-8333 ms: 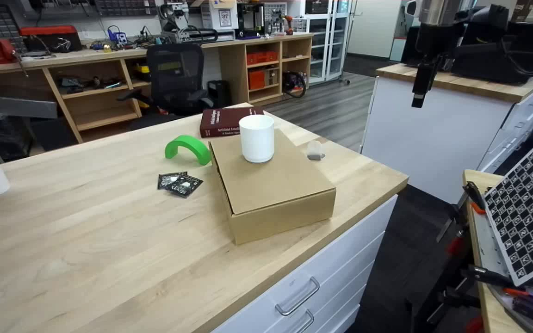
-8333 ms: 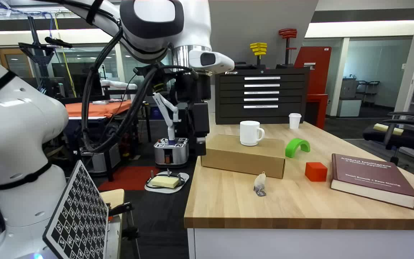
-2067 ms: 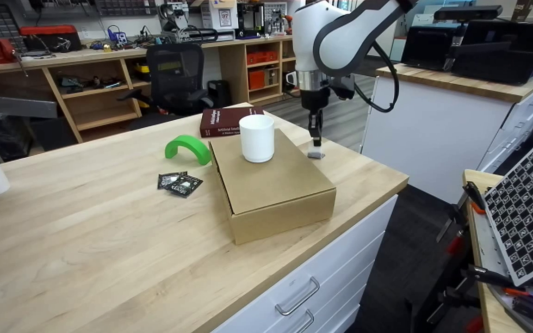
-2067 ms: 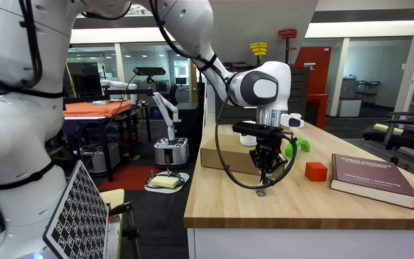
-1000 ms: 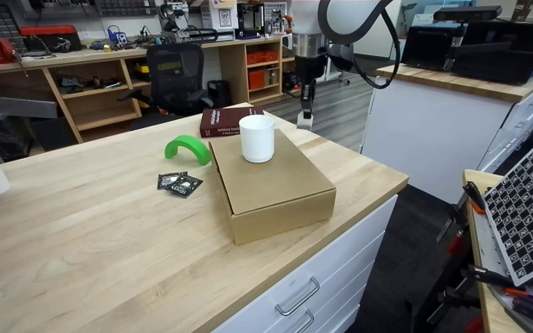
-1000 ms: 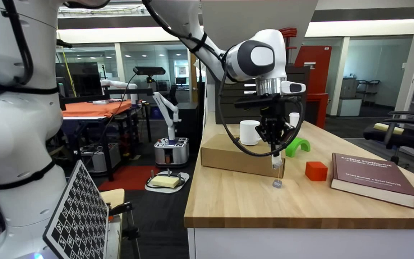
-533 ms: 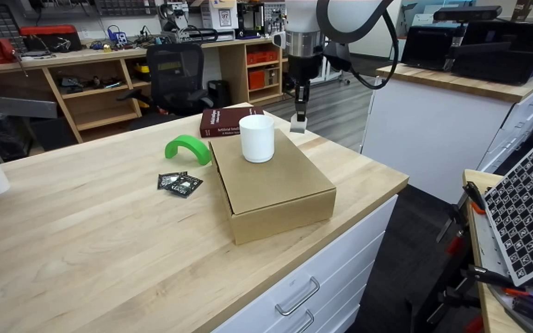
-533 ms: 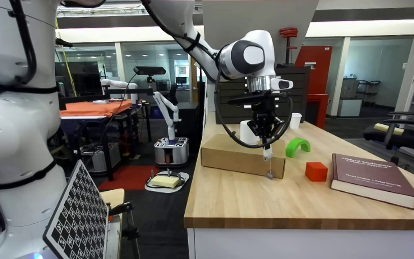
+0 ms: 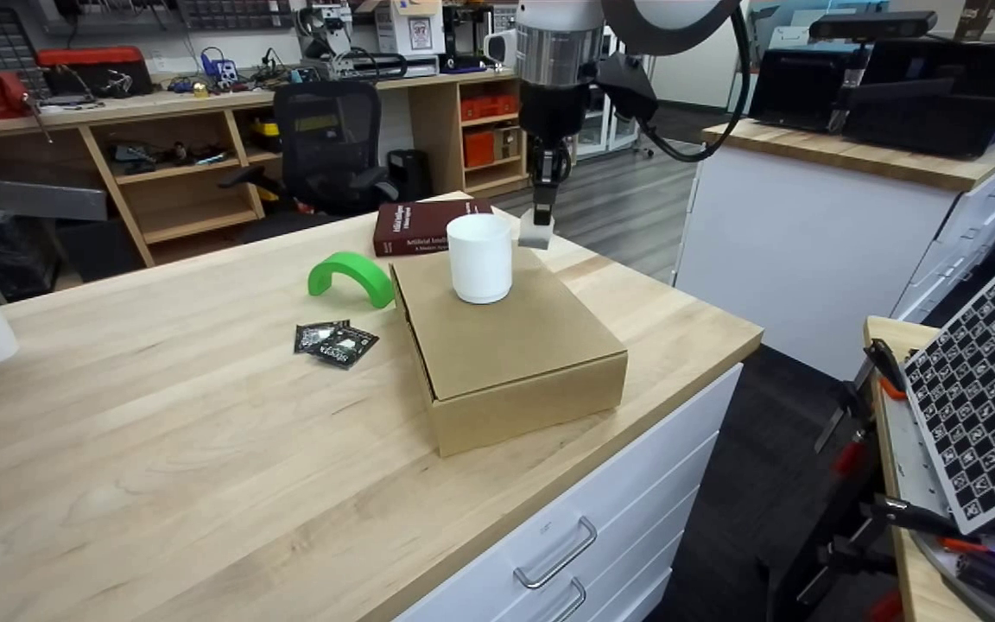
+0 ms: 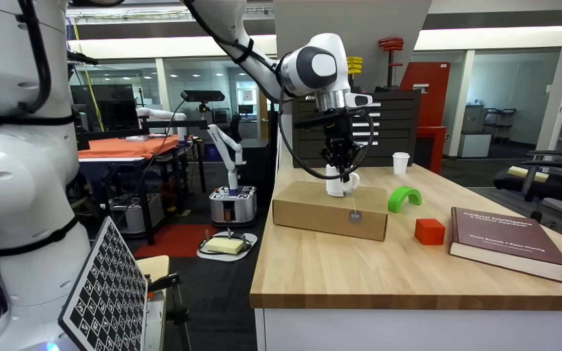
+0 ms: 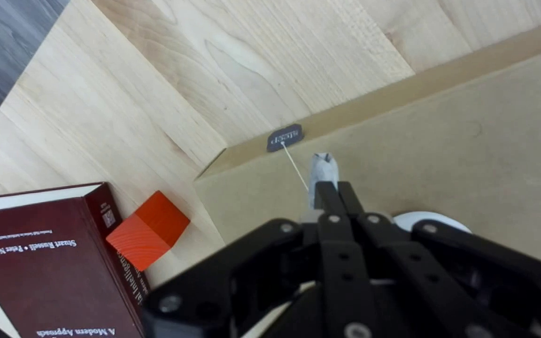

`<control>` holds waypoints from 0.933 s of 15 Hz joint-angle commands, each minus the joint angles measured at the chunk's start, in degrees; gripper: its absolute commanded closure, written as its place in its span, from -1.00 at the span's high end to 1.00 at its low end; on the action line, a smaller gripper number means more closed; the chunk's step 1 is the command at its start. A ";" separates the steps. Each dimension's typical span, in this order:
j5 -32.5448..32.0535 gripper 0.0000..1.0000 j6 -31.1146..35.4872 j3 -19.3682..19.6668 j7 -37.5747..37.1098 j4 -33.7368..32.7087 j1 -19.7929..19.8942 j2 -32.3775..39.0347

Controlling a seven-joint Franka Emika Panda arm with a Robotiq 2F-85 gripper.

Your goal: Put the tea bag in the mug

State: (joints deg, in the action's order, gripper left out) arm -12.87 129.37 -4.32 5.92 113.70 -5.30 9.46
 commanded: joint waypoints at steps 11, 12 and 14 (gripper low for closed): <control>-0.55 -0.97 -1.18 -2.21 -1.76 -2.37 -1.21 -1.04; -0.95 -0.97 -0.41 -2.32 -2.38 -2.36 -1.23 -1.25; -2.01 -0.97 1.48 -2.38 -3.36 -1.78 -1.37 -2.07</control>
State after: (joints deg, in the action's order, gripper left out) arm -13.07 129.58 -7.33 5.41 111.65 -5.41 8.85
